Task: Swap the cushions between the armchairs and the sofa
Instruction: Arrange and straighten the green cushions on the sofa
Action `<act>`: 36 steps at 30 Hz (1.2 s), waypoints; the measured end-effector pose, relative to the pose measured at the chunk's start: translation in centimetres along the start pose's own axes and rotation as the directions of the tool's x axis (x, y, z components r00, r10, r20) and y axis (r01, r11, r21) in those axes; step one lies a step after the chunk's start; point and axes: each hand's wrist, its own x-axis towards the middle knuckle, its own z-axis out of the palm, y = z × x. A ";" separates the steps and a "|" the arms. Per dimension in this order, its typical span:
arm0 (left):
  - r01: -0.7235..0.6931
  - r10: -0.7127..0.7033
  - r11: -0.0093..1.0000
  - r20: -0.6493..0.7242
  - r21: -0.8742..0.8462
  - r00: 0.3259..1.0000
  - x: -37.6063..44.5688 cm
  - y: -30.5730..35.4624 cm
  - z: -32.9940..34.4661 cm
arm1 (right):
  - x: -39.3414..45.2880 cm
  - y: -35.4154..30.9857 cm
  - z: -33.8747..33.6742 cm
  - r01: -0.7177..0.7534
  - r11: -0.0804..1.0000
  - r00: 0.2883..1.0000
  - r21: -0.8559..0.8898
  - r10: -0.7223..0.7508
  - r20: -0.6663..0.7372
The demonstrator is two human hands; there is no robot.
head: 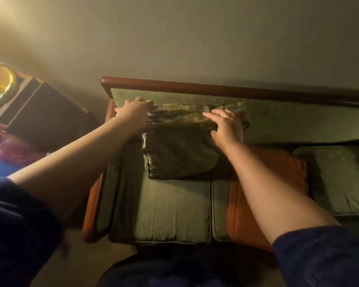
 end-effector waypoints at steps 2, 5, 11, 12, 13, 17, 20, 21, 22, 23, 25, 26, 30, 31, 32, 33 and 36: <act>0.069 -0.080 0.987 0.069 0.145 0.994 0.3 2.9 0.4 | -0.1 -2.0 1.5 0.047 0.998 0.998 0.048 -0.046 -0.030; -0.170 0.172 0.963 0.010 0.209 0.985 2.2 7.8 1.3 | -0.4 -4.8 2.4 0.215 0.977 0.972 -0.012 -0.215 -0.100; -0.148 0.147 0.989 0.061 0.007 0.987 4.1 6.4 2.2 | -3.9 -2.5 2.1 -0.037 0.958 0.883 0.283 0.164 -0.440; -0.180 0.180 0.984 0.027 -0.003 0.983 3.6 5.7 2.4 | -4.5 -0.8 2.6 -0.187 0.933 0.899 0.306 0.289 -0.331; -0.208 0.208 0.978 0.002 -0.015 0.978 2.9 4.9 2.6 | -4.8 0.8 3.5 -0.324 0.887 0.903 0.329 0.394 -0.170; -0.227 0.229 0.973 0.025 -0.044 0.973 0.4 2.3 2.2 | -3.3 5.6 7.6 -0.237 0.898 0.971 0.370 0.222 0.084; -0.196 0.195 0.981 0.101 -0.002 0.976 -0.9 2.1 1.2 | -2.8 4.2 9.2 -0.237 0.793 0.968 0.562 0.146 0.202; -0.192 0.187 0.981 0.108 0.040 0.976 -1.5 2.9 0.8 | -2.9 2.8 8.4 -0.285 0.753 0.957 0.594 0.193 0.215; -0.202 0.193 0.975 0.091 0.097 0.977 -2.1 3.9 0.3 | -2.9 1.8 8.0 -0.312 0.731 0.950 0.606 0.222 0.221; -0.226 0.220 0.960 0.055 0.163 0.974 -2.7 5.4 -0.2 | -3.1 1.2 7.9 -0.345 0.726 0.938 0.595 0.262 0.225; -0.320 0.346 0.886 -0.020 0.337 0.938 -4.0 9.2 -1.3 | -3.6 0.1 7.9 -0.385 0.735 0.919 0.559 0.361 0.158; -0.365 0.412 0.835 -0.028 0.412 0.911 -4.4 11.4 -1.6 | -3.9 -0.3 7.7 -0.381 0.736 0.914 0.560 0.392 0.107; -0.384 0.344 0.728 0.183 0.568 0.921 -4.1 17.6 -2.7 | -5.2 -1.9 5.3 -0.263 0.800 0.927 0.539 0.365 -0.089; -0.354 0.278 0.726 0.219 0.589 0.935 -3.9 17.9 -3.1 | -5.2 -2.1 4.4 -0.216 0.827 0.932 0.519 0.333 -0.142; -0.326 0.231 0.724 0.232 0.607 0.945 -3.8 17.7 -3.4 | -5.1 -2.2 3.7 -0.165 0.849 0.937 0.502 0.294 -0.189; -0.311 0.217 0.722 0.224 0.618 0.950 -3.9 17.1 -3.6 | -5.1 -2.5 3.0 -0.128 0.866 0.948 0.484 0.250 -0.198; -0.349 0.334 0.800 0.121 0.488 0.935 -4.2 13.3 -3.0 | -5.6 -3.0 1.8 -0.036 0.878 0.981 0.478 0.122 -0.150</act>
